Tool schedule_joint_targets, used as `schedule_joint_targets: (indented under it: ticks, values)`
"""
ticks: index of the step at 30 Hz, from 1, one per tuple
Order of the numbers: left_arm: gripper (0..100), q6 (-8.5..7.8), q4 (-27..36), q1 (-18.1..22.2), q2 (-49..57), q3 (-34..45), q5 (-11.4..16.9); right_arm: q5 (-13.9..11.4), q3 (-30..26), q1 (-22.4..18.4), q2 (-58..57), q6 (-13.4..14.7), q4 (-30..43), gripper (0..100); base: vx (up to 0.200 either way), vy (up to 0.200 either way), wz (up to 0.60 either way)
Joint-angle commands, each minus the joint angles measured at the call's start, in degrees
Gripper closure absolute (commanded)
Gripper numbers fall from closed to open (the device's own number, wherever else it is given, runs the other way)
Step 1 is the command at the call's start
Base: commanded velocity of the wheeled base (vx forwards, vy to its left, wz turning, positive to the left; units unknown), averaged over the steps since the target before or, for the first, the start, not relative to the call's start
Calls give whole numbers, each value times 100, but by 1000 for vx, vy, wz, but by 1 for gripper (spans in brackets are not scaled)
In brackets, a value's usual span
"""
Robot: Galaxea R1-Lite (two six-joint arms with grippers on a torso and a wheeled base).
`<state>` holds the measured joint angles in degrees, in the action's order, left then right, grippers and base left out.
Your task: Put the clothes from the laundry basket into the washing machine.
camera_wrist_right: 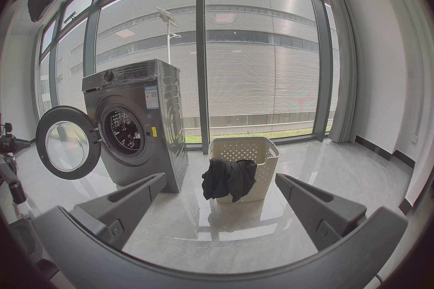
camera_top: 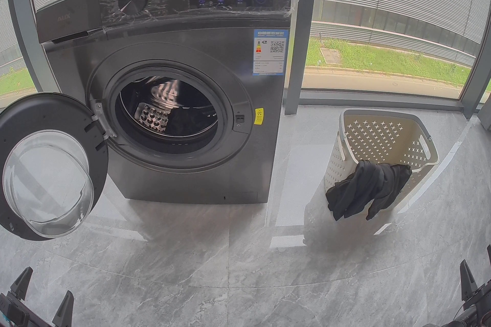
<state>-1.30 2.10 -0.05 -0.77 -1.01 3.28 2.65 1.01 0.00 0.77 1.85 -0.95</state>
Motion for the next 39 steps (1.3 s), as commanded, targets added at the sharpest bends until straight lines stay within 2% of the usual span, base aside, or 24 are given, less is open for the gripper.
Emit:
schedule_joint_targets:
  ticks: [1,39]
  values:
    - [0,7,1,-4,77,101,6,-1,-101,0,-77,-1,-10,0,0,-200,0]
    - [0,34,1,-4,77,101,-3,-1,-101,0,-77,-1,-2,0,0,-200,0]
